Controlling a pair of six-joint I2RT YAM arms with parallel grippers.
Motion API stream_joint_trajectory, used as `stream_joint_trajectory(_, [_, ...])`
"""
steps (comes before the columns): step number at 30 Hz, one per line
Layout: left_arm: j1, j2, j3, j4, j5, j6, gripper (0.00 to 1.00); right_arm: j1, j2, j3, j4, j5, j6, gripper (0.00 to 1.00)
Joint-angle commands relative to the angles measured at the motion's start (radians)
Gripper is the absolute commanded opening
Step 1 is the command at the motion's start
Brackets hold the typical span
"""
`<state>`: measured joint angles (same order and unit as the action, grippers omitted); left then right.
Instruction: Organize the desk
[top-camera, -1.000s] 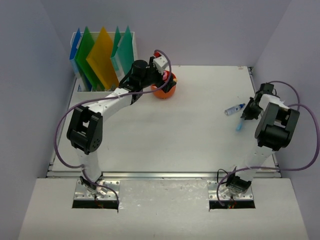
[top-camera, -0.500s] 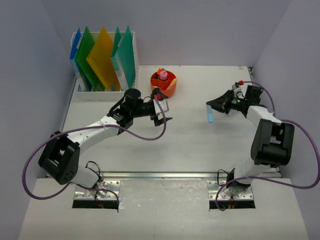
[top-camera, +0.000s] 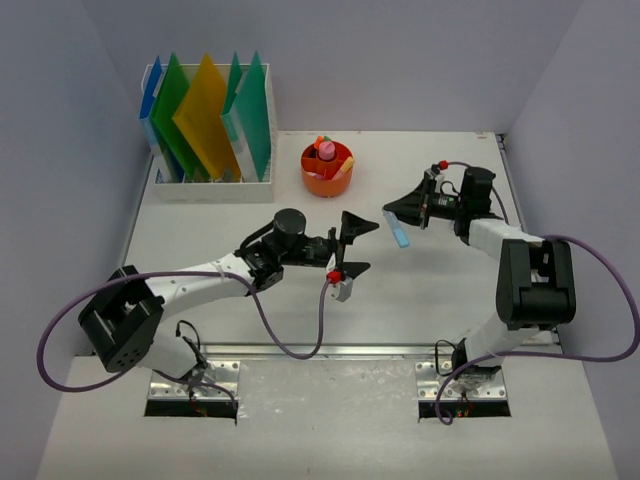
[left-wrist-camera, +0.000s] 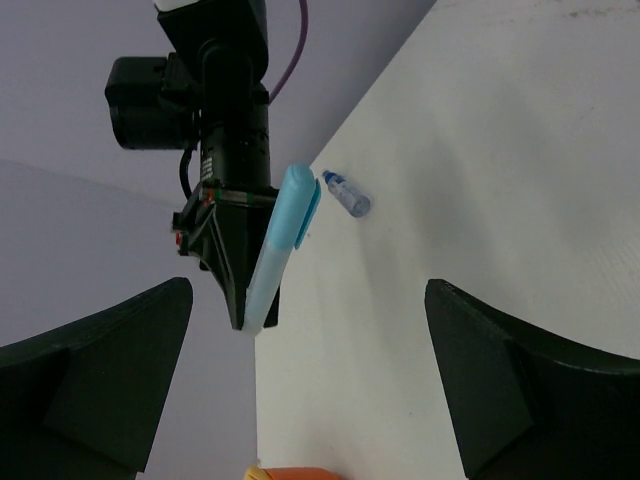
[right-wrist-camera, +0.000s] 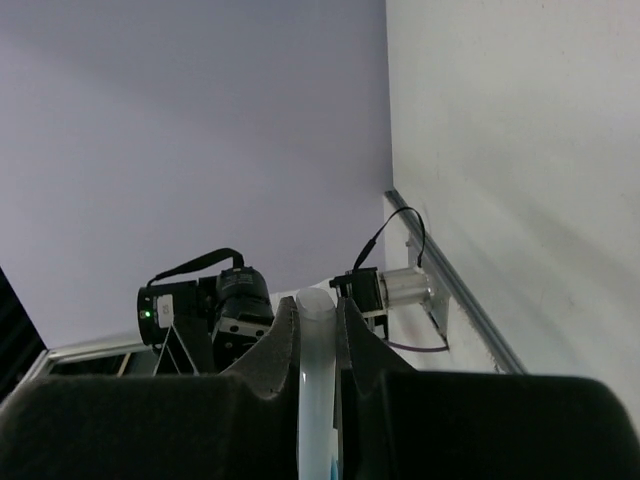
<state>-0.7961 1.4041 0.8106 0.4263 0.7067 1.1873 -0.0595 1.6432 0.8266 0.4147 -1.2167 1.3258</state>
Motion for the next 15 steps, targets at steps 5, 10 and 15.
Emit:
stream_joint_trajectory(5, [-0.037,0.127,0.124,0.025,0.03,0.241,0.96,0.029,-0.057,-0.007,-0.081,0.063,0.019,0.0])
stream_joint_trajectory(10, [-0.044,0.182,0.185,0.022,0.031,0.248,0.8,0.049,-0.085,-0.003,-0.266,0.121,-0.062,0.0])
stream_joint_trajectory(15, [-0.051,0.221,0.224,0.014,0.039,0.267,0.59,0.052,-0.093,-0.025,-0.3,0.131,-0.07,0.0])
